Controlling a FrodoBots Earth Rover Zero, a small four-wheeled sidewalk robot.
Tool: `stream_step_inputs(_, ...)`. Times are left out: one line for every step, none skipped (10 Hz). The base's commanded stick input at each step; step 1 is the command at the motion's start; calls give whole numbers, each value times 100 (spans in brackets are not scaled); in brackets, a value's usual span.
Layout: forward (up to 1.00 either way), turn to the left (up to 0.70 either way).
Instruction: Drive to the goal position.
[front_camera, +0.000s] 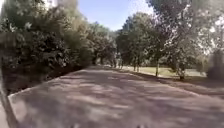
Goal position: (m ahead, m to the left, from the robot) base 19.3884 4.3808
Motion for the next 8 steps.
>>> stream_step_inputs(70, 0)
stream_step_inputs(70, 0)
stream_step_inputs(70, 0)
stream_step_inputs(70, 0)
stream_step_inputs(70, 0)
stream_step_inputs(70, 0)
stream_step_inputs(70, 13)
stream_step_inputs(70, 30)
